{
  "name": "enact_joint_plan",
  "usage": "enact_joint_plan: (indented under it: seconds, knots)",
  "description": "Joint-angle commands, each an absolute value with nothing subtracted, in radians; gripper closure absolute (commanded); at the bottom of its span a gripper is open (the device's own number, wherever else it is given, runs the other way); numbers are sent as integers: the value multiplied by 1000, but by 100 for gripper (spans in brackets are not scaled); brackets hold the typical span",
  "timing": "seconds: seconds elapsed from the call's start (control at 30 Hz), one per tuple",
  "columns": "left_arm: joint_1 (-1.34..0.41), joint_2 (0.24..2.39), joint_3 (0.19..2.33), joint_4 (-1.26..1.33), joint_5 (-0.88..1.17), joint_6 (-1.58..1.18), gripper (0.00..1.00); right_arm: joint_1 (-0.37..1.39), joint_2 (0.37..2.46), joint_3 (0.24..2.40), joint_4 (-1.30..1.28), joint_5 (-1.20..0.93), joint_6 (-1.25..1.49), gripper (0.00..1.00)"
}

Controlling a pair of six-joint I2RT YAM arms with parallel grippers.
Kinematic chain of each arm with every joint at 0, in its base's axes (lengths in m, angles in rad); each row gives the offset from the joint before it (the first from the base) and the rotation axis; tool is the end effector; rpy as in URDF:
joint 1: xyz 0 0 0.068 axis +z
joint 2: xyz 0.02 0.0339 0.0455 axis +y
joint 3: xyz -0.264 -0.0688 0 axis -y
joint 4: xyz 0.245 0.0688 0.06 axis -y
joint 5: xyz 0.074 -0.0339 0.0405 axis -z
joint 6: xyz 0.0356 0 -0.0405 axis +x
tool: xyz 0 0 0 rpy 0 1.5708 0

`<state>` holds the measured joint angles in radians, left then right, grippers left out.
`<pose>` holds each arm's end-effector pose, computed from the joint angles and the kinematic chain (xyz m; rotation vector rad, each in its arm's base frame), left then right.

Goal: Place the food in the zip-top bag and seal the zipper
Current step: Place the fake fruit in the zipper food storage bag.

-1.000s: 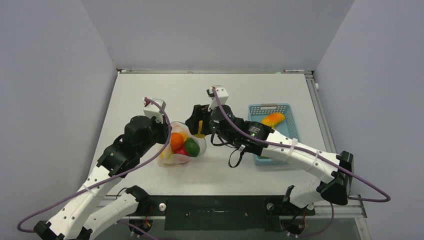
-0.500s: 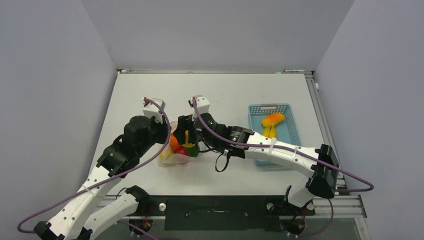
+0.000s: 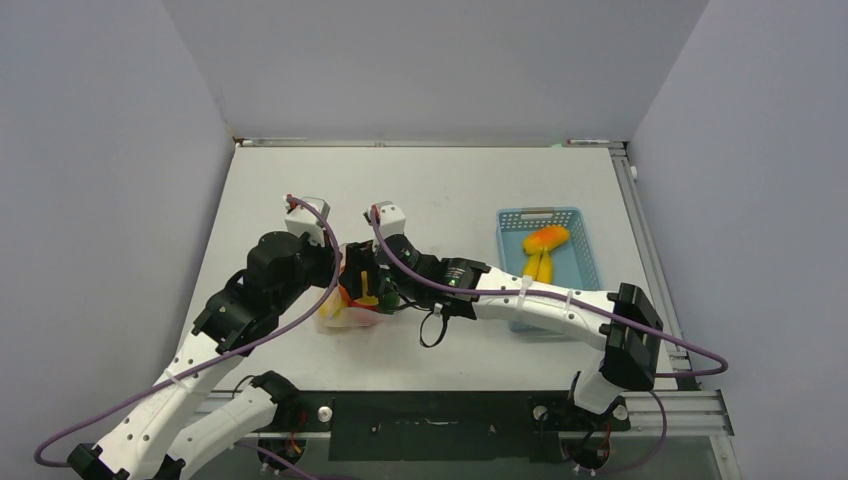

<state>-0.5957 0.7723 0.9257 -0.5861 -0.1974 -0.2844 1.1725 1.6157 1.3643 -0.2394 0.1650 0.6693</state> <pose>0.1386 -0.0855 0.3488 0.1858 2.0049 -0.3675 0.1529 0.3483 0.3230 -0.4415 2.1549 0.9385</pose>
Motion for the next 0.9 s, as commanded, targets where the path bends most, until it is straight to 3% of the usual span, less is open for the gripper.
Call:
enact_joint_plan:
  seconds: [0.0,0.37,0.87]
  knots:
    - [-591,759,924,-534,-195,-293,100,1178,1617,1356,-175,141,685,42]
    - [-591,764,924,-534,-201,-293,100,1178,1586,1333,-164,139,679,17]
    - [-591,771,923,-535,-204,-291,100,1162,1433,1291,-282,277,619,15]
